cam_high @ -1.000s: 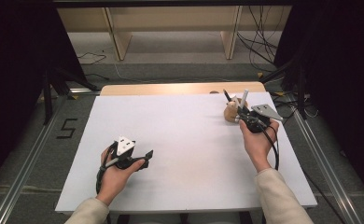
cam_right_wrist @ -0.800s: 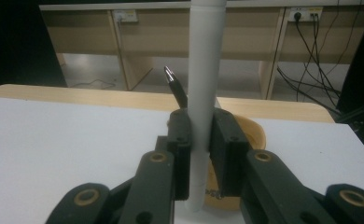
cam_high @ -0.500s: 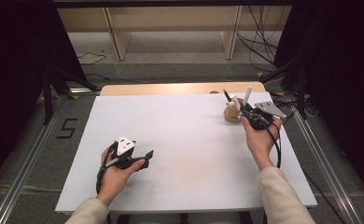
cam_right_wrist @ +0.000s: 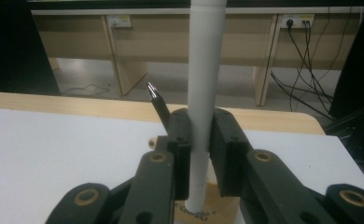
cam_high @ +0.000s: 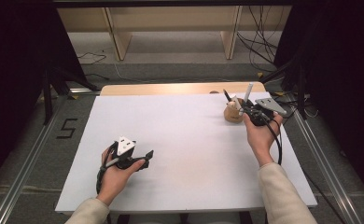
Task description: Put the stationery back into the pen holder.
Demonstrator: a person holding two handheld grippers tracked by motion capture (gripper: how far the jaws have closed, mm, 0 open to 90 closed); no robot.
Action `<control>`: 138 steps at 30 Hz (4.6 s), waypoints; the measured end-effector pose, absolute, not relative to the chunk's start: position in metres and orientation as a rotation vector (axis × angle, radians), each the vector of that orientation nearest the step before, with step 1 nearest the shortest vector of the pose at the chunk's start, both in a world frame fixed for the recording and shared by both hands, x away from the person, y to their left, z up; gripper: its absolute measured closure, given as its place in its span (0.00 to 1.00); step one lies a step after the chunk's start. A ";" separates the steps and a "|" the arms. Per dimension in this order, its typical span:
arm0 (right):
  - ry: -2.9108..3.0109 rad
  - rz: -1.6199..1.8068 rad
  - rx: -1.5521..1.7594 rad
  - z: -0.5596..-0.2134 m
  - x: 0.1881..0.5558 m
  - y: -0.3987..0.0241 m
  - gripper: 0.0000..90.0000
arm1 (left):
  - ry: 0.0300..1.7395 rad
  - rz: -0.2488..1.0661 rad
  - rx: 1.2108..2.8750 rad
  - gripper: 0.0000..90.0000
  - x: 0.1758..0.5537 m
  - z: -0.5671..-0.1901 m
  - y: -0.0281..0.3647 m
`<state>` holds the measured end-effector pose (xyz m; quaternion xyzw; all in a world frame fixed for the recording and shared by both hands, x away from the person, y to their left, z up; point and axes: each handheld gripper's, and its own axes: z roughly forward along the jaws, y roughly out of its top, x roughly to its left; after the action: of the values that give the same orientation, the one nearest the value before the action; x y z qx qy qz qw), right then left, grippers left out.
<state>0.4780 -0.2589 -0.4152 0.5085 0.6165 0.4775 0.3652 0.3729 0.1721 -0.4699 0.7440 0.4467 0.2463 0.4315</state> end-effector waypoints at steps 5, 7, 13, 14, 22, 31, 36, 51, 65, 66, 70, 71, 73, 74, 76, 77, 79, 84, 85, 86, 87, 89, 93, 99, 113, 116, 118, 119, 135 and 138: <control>1.580 1.227 1.301 -0.412 0.482 -0.258 0.88 | 1.115 0.614 1.855 0.23 0.373 -0.470 0.172; 1.576 1.226 1.296 -0.411 0.484 -0.258 0.88 | 1.115 0.615 1.855 0.23 0.373 -0.470 0.172; 1.567 1.231 1.292 -0.409 0.488 -0.258 0.88 | 1.115 0.615 1.853 0.23 0.373 -0.470 0.173; 1.568 1.229 1.291 -0.409 0.489 -0.258 0.88 | 1.116 0.615 1.853 0.23 0.373 -0.470 0.173; 1.561 1.225 1.292 -0.411 0.496 -0.259 0.88 | 1.114 0.613 1.854 0.23 0.373 -0.470 0.172; 1.548 1.227 1.286 -0.411 0.502 -0.260 0.88 | 1.113 0.613 1.856 0.23 0.373 -0.470 0.172; 1.554 1.219 1.291 -0.415 0.507 -0.260 0.87 | 1.115 0.613 1.853 0.23 0.373 -0.470 0.172; 1.573 1.190 1.289 -0.425 0.513 -0.257 0.87 | 1.113 0.612 1.853 0.23 0.373 -0.471 0.172; 1.591 1.162 1.306 -0.437 0.516 -0.257 0.87 | 1.113 0.607 1.855 0.23 0.373 -0.471 0.171; 1.594 1.162 1.307 -0.438 0.516 -0.258 0.87 | 1.113 0.606 1.855 0.23 0.373 -0.471 0.171; 1.598 1.159 1.310 -0.440 0.517 -0.258 0.87 | 1.110 0.603 1.856 0.23 0.373 -0.471 0.171; 1.598 1.158 1.311 -0.440 0.517 -0.258 0.87 | 1.110 0.603 1.855 0.23 0.373 -0.471 0.171; 1.606 1.154 1.312 -0.441 0.517 -0.258 0.87 | 1.110 0.603 1.858 0.23 0.373 -0.472 0.171; 1.607 1.152 1.312 -0.441 0.517 -0.258 0.87 | 1.111 0.603 1.856 0.23 0.373 -0.472 0.171; 1.605 1.150 1.311 -0.442 0.517 -0.258 0.87 | 1.111 0.604 1.855 0.23 0.373 -0.471 0.171; 1.609 1.146 1.311 -0.443 0.517 -0.258 0.87 | 1.111 0.604 1.855 0.23 0.373 -0.471 0.171; 1.613 1.142 1.313 -0.444 0.517 -0.258 0.87 | 1.111 0.604 1.854 0.23 0.373 -0.472 0.171; 1.630 1.128 1.315 -0.447 0.518 -0.258 0.87 | 1.111 0.605 1.852 0.23 0.373 -0.471 0.171; 1.632 1.123 1.316 -0.447 0.518 -0.258 0.87 | 1.111 0.605 1.851 0.23 0.373 -0.471 0.171; 1.635 1.122 1.317 -0.447 0.518 -0.258 0.87 | 1.111 0.605 1.853 0.23 0.373 -0.471 0.171; 1.636 1.120 1.318 -0.448 0.518 -0.258 0.87 | 1.111 0.604 1.854 0.23 0.373 -0.472 0.171; 1.639 1.117 1.318 -0.448 0.518 -0.258 0.87 | 1.109 0.604 1.858 0.23 0.373 -0.472 0.171; 1.643 1.110 1.316 -0.449 0.519 -0.258 0.87 | 1.109 0.604 1.858 0.23 0.372 -0.472 0.171; 1.648 1.109 1.320 -0.451 0.519 -0.259 0.87 | 1.109 0.605 1.860 0.23 0.372 -0.472 0.171; 1.660 1.104 1.314 -0.450 0.519 -0.258 0.87 | 1.109 0.604 1.858 0.23 0.372 -0.472 0.170; 1.662 1.105 1.316 -0.451 0.520 -0.258 0.87 | 1.109 0.602 1.858 0.23 0.372 -0.473 0.170; 1.669 1.099 1.315 -0.451 0.520 -0.258 0.86 | 1.109 0.602 1.858 0.23 0.372 -0.473 0.170; 1.671 1.098 1.314 -0.452 0.520 -0.258 0.86 | 1.109 0.602 1.857 0.23 0.372 -0.473 0.170; 1.692 1.079 1.317 -0.455 0.522 -0.257 0.83 | 1.108 0.604 1.858 0.23 0.372 -0.472 0.170; 1.689 1.081 1.318 -0.454 0.521 -0.258 0.83 | 1.107 0.603 1.857 0.23 0.372 -0.472 0.170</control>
<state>0.5213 -0.2580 -0.4543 0.5118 0.6559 0.4197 0.3628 0.3723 0.1699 -0.4723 0.7454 0.4445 0.2423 0.4336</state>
